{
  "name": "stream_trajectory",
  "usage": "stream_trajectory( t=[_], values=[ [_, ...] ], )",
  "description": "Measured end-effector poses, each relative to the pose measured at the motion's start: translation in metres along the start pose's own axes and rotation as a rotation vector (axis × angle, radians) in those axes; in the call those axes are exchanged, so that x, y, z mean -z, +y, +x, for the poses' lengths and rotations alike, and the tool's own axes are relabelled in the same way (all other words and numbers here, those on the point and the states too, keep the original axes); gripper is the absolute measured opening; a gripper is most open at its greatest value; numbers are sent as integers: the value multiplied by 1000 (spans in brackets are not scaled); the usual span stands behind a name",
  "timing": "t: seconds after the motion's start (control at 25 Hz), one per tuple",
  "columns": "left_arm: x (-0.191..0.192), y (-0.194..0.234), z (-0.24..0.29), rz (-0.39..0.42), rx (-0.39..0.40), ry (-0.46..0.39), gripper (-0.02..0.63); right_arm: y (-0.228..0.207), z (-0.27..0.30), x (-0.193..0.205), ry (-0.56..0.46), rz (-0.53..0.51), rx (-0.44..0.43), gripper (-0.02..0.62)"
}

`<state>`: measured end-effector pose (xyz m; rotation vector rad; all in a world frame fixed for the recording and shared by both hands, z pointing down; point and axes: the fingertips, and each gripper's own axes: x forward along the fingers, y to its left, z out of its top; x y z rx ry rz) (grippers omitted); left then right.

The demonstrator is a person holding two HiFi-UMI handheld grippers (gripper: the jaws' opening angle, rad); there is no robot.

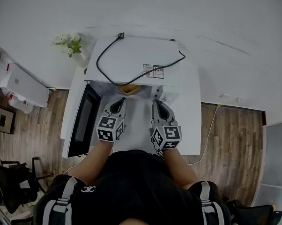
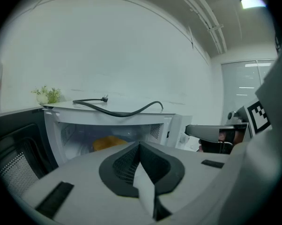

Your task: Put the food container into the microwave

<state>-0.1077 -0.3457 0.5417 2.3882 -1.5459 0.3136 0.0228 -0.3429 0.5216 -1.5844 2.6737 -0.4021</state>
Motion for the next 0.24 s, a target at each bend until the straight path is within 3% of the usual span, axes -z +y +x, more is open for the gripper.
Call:
stream_trajectory(
  t=[0.24],
  values=[
    [-2, -1, -4, -2, -4, -11, 2, 6, 0, 3, 12, -4, -17, -5]
  ],
)
